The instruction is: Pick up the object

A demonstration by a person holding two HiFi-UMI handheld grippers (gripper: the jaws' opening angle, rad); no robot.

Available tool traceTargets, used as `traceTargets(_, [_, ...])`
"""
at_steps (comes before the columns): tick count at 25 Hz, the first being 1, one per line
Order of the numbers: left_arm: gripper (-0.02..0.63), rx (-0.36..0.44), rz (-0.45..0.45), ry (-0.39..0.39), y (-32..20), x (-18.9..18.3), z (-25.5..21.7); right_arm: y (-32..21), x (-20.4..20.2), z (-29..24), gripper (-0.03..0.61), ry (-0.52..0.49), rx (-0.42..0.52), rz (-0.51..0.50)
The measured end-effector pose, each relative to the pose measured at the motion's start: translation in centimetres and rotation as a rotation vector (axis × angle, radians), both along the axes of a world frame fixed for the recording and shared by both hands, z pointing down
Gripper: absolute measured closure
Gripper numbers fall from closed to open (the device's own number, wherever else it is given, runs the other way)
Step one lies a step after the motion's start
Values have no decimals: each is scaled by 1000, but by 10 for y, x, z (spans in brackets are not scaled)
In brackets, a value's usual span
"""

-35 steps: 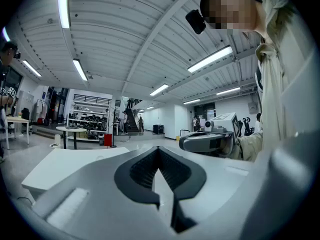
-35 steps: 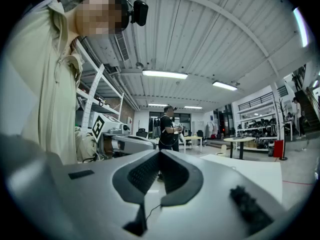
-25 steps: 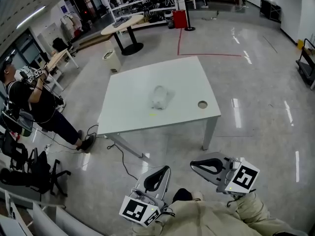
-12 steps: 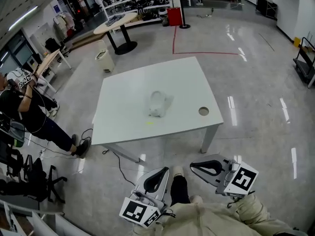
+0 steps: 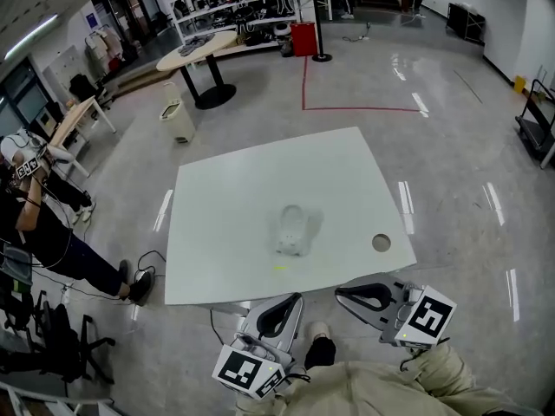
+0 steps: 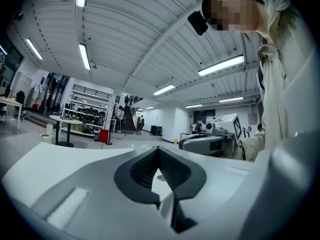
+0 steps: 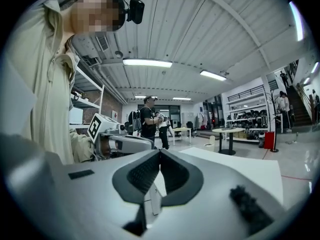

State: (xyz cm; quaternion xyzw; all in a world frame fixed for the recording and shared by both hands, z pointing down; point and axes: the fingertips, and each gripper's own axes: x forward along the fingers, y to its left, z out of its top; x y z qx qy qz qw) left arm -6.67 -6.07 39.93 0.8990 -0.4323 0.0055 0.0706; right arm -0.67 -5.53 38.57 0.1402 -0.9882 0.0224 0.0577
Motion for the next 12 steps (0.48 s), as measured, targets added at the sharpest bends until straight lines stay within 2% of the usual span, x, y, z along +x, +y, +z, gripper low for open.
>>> traceTargets(5, [607,-1,21,-14,-39,-25,5,-42,-26,4,575,-4,-25,18])
traceTargets(12, [607,-36,20,-1,-72,-47,24,-73,-48,15,574,22,-43,32])
